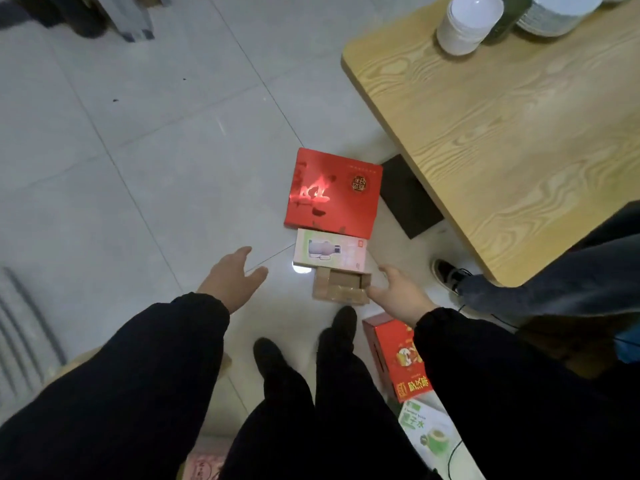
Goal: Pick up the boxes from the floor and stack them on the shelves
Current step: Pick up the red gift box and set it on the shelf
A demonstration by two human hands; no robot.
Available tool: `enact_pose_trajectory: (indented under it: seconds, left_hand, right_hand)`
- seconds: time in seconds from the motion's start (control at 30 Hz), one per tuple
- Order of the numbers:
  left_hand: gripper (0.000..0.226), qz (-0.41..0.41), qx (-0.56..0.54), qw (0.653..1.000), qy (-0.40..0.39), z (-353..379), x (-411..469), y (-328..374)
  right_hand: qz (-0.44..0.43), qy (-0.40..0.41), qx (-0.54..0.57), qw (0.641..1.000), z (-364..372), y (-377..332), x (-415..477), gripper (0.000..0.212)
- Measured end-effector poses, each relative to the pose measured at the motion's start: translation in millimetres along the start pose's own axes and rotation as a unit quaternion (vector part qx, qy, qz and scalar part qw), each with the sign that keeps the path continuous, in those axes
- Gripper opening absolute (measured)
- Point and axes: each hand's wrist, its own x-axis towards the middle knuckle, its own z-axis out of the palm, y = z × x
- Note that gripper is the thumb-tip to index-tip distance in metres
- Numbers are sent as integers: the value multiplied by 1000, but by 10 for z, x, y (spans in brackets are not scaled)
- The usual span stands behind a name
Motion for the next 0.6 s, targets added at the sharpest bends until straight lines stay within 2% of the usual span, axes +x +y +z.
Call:
enact_pose_trajectory:
  seconds: [0.13,0.23,0.27,0.37,0.5,0.6]
  left_hand:
    - [67,-29,-15,999,6,125,447,106]
    - [65,-41,-26,999,18,276,918,119]
    - [65,-44,-30,998,19,344,1107,113]
    - [66,-56,-57,997,17,640,1728,36]
    - [72,-64,-82,994,-10,1175,2737,-146]
    - [75,-60,-99,993,-23,1578,3550,-366]
  right_hand:
    - [4,-16,30,999,-32,4,615,72]
    - [3,-17,72,997,-45,41,1208,48]
    - [7,-16,83,996,-27,61,1416,47]
    - [36,7,123,992,135,210,2128,60]
    - [105,37,174,978,512,519,3093,57]
    - [152,50,214,964,814,791,3794,66]
